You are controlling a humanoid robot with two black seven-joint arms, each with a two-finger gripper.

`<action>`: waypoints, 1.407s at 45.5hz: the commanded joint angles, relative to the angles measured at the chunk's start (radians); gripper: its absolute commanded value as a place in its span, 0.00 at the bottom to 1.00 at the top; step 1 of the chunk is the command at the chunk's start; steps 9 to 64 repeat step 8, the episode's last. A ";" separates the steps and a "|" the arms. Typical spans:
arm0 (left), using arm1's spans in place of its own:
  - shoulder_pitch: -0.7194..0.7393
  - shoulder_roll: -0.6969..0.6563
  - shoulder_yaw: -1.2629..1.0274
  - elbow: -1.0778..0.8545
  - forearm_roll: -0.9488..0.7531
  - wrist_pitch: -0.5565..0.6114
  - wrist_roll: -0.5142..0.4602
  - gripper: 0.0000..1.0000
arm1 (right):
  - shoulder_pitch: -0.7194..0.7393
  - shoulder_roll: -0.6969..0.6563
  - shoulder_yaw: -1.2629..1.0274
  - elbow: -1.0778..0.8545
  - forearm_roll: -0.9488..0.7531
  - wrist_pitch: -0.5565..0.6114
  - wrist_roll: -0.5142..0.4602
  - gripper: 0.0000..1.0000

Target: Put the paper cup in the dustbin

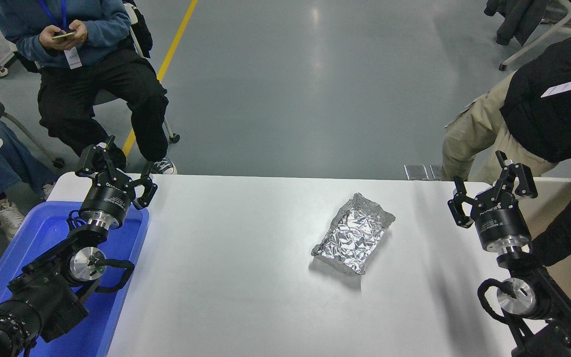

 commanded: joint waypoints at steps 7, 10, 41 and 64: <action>0.000 0.000 0.000 0.001 0.000 0.000 0.002 1.00 | 0.010 0.020 -0.023 -0.020 -0.039 -0.023 0.001 1.00; 0.000 0.000 0.000 0.001 0.000 0.000 0.000 1.00 | 0.010 0.020 -0.025 -0.020 -0.039 -0.023 0.001 1.00; 0.000 0.000 0.000 0.001 0.000 0.000 0.000 1.00 | 0.010 0.020 -0.025 -0.020 -0.039 -0.023 0.001 1.00; 0.000 0.000 0.000 0.001 0.000 0.000 0.000 1.00 | 0.010 0.020 -0.025 -0.020 -0.039 -0.023 0.001 1.00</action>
